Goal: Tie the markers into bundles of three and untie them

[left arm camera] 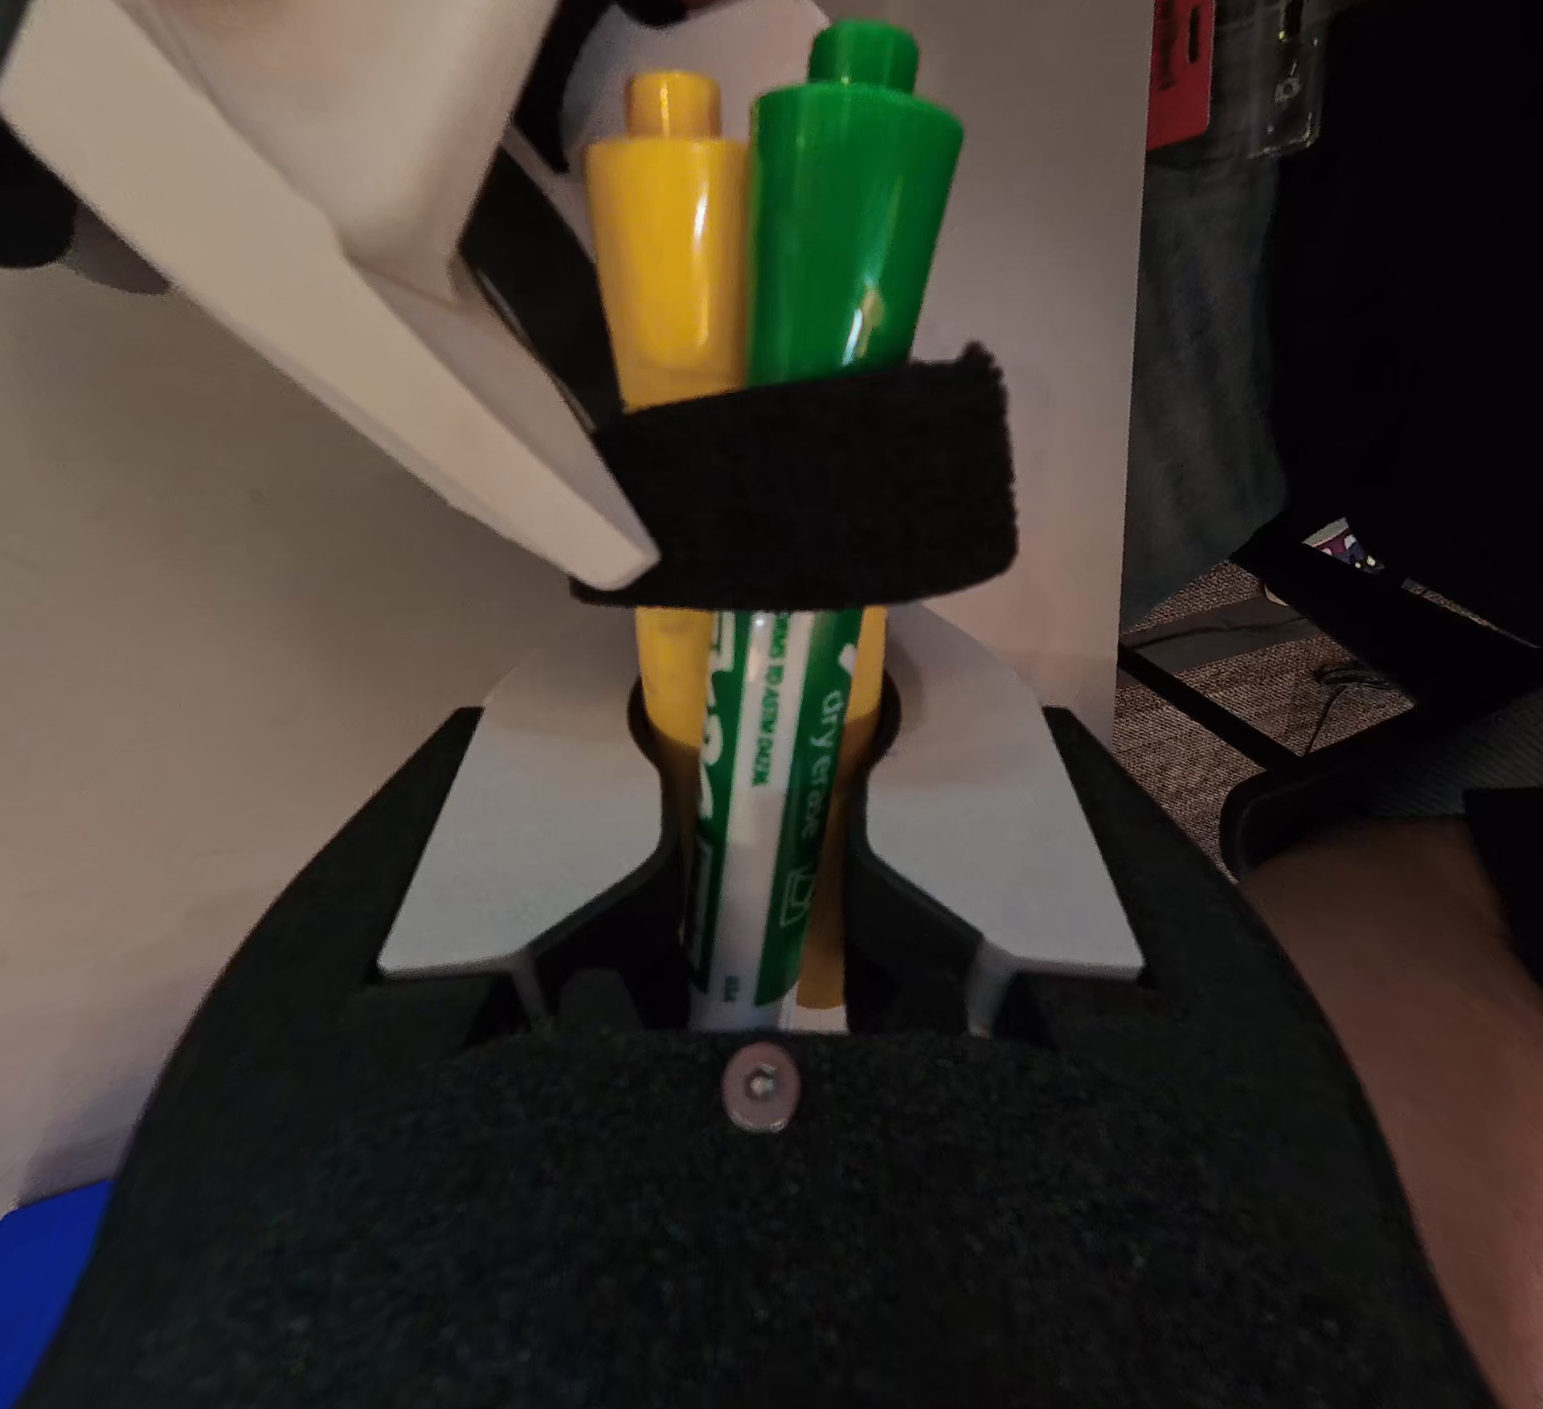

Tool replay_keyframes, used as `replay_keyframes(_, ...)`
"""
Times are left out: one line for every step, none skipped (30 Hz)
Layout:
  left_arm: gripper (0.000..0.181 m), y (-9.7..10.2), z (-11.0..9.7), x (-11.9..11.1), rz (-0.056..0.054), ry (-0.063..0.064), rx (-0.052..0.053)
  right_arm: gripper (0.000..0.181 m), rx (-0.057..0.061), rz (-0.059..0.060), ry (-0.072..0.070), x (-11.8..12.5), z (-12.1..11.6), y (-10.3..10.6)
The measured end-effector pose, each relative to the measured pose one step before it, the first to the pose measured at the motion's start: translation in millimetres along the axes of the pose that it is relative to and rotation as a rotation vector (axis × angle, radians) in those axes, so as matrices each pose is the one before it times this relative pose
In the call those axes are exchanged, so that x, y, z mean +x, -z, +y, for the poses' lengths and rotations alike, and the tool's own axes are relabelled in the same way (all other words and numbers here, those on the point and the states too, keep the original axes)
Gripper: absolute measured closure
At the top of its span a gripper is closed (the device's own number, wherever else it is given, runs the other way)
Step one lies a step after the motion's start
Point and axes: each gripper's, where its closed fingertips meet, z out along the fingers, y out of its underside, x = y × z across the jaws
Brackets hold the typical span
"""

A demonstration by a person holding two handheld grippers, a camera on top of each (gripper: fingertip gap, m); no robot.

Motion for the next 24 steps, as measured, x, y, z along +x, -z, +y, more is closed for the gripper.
replay_keyframes(0.139,-1.04,0.98,0.48,0.0006,-0.0017,-0.0047,0.15,-0.0008,0.0062,0.0088,0.54,-0.03,-0.79)
replay_keyframes(0.139,-0.93,0.64,0.57,0.0033,-0.0009,-0.0028,0.153,0.0011,0.0057,0.0033,0.58,0.02,-0.6)
replay_keyframes(0.139,-0.61,0.37,0.75,0.005,-0.0008,0.0002,0.156,0.0119,0.008,0.0066,0.9,-1.73,0.2)
replay_keyframes(0.139,-0.34,0.38,0.09,0.0014,-0.0012,0.0015,0.157,0.0059,0.0083,0.0094,0.59,-1.16,0.25)
replay_keyframes(0.14,-0.27,0.15,0.14,0.0031,0.0,0.0024,0.157,-0.0022,0.0072,0.0112,0.18,-0.2,0.16)
replay_keyframes(0.139,-0.26,0.19,0.27,0.0043,0.001,0.0008,0.158,0.0047,0.0166,0.0247,0.78,-1.2,0.58)
replay_keyframes(0.139,-0.68,0.67,-0.47,0.0003,0.0003,-0.0029,0.158,0.006,0.023,0.0371,0.88,-1.31,0.41)
replay_keyframes(0.14,-0.93,0.51,-0.46,0.0014,-0.0003,-0.0022,0.158,0.0002,0.0247,0.0402,1.03,-0.74,0.4)
replay_keyframes(0.14,-1.22,0.19,-0.38,0.0039,0.0004,-0.0003,0.158,-0.005,0.0254,0.0372,0.96,-0.5,0.73)
replay_keyframes(0.14,-1.29,0.36,-1.28,0.0005,0.0029,-0.0019,0.158,0.0028,0.0285,0.0346,1.29,-1.57,1.17)
replay_keyframes(0.14,-1.46,1.2,-1.87,-0.0008,0.0076,-0.0072,0.159,0.0066,0.0354,0.0377,1.82,-2.43,1.66)
replay_keyframes(0.14,-1.68,1.71,-1.78,0.0011,0.0103,-0.0101,0.158,0.0083,0.0387,0.0375,2.03,-2.64,1.85)
replay_keyframes(0.14,-1.72,1.39,-1.56,0.0016,0.0083,-0.0074,0.159,0.0079,0.0415,0.0317,1.99,-2.74,1.74)
replay_keyframes(0.14,-1.69,0.77,-1.39,0.0016,0.0054,-0.0033,0.162,-0.0002,0.0427,0.031,1.81,-1.65,1.23)
replay_keyframes(0.14,-1.44,0.64,-1.01,0.003,0.0049,-0.0016,0.164,-0.0049,0.0368,0.0357,1.24,-0.74,0.9)
replay_keyframes(0.14,-1.08,0.54,-0.92,0.0022,0.0042,-0.0017,0.167,-0.0011,0.0373,0.0378,1.66,-1.03,1.02)
replay_keyframes(0.14,-0.97,0.27,-0.12,0.0046,0.0021,-0.0026,0.17,0.0052,0.0323,0.0385,1.13,-2.11,1.17)
replay_keyframes(0.14,-0.8,-0.17,0.24,0.0047,0.0008,-0.0007,0.173,0.0045,0.0265,0.0352,0.91,-1.95,1.65)
replay_keyframes(0.14,-0.39,-0.45,-1.3,-0.0051,0.0014,0.0,0.174,-0.0055,0.0203,0.0282,0.53,-0.59,0.71)
replay_keyframes(0.14,-0.25,-0.29,-0.49,-0.0004,0.0008,-0.0012,0.176,0.0096,0.0135,0.0226,0.0,-2.05,0.63)
replay_keyframes(0.14,-0.35,-0.54,0.26,0.0031,-0.0022,0.0016,0.176,0.0029,0.0017,0.0051,-0.39,-0.81,0.48)
replay_keyframes(0.14,-0.15,-0.64,-0.22,-0.0003,-0.0018,0.0035,0.176,0.004,-0.0134,-0.0047,-1.53,-1.14,0.57)
replay_keyframes(0.14,-0.26,-0.21,-0.49,-0.0007,0.0006,0.0005,0.176,0.0101,-0.012,-0.0058,-0.74,-1.66,1.0)
replay_keyframes(0.14,-0.5,0.38,-0.69,-0.001,0.0018,-0.0023,0.176,0.0068,-0.0025,-0.0057,0.92,-1.34,1.23)
